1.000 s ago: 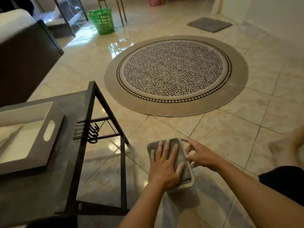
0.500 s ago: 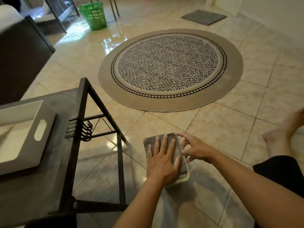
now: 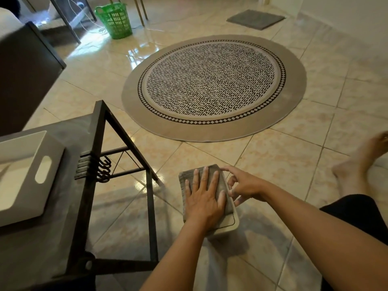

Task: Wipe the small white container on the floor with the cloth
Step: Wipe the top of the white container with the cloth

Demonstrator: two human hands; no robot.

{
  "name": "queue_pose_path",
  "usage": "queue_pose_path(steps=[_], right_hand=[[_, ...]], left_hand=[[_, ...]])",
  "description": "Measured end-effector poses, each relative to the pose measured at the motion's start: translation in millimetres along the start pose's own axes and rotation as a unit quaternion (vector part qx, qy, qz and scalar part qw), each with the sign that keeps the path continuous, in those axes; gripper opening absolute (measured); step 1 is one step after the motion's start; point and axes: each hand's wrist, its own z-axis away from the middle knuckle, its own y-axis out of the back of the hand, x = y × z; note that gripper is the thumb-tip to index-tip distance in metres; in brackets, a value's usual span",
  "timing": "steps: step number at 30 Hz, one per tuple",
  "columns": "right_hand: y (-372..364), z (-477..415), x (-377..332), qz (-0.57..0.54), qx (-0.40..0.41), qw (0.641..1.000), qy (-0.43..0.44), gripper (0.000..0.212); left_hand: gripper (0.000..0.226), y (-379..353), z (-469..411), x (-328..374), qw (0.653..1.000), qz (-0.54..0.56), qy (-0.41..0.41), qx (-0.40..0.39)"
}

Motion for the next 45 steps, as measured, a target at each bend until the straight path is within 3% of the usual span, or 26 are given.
queue_pose_path(steps=[3, 7, 14, 19, 26, 40, 45], right_hand=[[-1.2, -0.9, 3.5, -0.01, 0.002, 1.0, 0.002, 0.088], [0.3, -1.7, 5.2, -0.022, 0.001, 1.0, 0.005, 0.087], [-5.8, 0.1, 2.1, -0.019, 0.008, 1.0, 0.011, 0.09], [-10.4, -5.7, -1.1, -0.008, 0.016, 1.0, 0.017, 0.086], [-10.1, -12.7, -9.1, 0.0, 0.003, 1.0, 0.016, 0.085], [-22.7, -21.5, -14.1, -0.016, -0.001, 1.0, 0.024, 0.082], [-20.2, -23.6, -13.8, -0.011, -0.004, 1.0, 0.02, 0.083]], left_hand=[[0.067, -4.0, 5.0, -2.5, 1.0, -0.009, 0.028, 0.009], [0.069, -1.3, 1.4, -9.6, 0.999, -0.017, 0.006, 0.034], [0.065, -5.4, -3.1, -1.0, 1.0, -0.005, -0.014, 0.01], [0.066, -0.3, -3.9, -18.1, 0.999, 0.003, 0.037, 0.025], [0.066, 5.1, -4.8, -15.7, 1.0, -0.001, 0.008, 0.009], [0.067, 2.8, -0.3, -41.1, 0.998, 0.012, 0.056, 0.032], [0.066, 1.3, 0.8, -28.7, 0.999, 0.008, 0.027, 0.017]])
